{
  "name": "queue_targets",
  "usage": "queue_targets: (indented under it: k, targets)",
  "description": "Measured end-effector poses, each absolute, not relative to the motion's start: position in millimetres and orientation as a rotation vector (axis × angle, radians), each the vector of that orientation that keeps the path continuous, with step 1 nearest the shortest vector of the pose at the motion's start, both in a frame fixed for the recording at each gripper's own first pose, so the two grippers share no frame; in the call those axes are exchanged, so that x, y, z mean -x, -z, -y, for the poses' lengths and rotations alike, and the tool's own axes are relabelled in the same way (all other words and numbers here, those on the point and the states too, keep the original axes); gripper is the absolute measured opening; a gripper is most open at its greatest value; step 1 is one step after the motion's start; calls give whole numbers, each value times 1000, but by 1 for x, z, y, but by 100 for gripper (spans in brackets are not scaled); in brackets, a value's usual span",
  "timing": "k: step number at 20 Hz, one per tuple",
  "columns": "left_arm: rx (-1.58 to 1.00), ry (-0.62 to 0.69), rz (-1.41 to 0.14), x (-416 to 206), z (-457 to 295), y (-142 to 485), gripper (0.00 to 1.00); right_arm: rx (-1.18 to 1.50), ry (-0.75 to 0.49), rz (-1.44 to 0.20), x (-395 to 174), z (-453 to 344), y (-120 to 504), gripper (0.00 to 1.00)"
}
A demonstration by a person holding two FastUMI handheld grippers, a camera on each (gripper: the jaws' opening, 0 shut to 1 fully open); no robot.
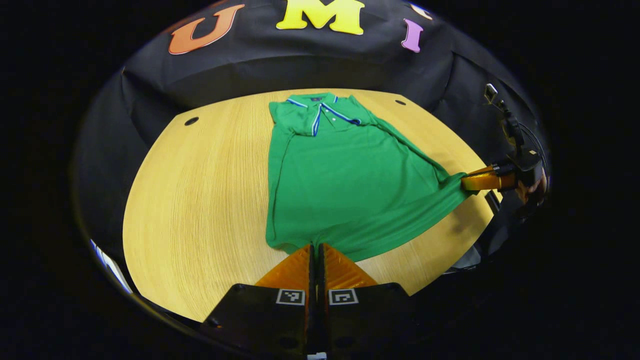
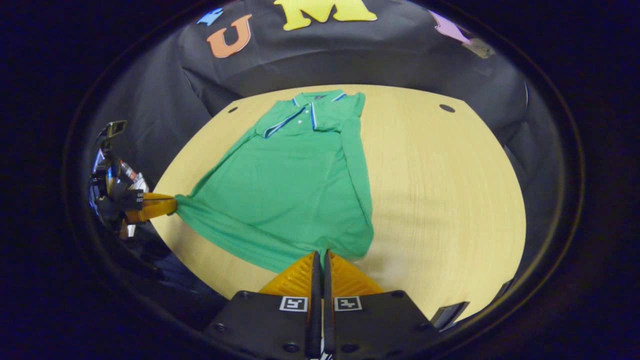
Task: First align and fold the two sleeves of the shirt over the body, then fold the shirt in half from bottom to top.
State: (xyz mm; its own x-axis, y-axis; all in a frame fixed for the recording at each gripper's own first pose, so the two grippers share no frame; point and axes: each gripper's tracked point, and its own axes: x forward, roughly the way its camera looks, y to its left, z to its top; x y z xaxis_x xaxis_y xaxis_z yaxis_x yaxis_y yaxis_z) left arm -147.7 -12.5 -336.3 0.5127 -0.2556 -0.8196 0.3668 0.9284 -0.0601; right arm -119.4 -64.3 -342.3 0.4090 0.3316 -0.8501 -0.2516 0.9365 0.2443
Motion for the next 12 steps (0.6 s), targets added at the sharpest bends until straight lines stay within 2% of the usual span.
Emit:
queue_targets:
  k: [12]
  targets:
    - [-60, 368, -780, 53, 15, 275, 3, -128, -295, -961, 32, 59, 286, 5]
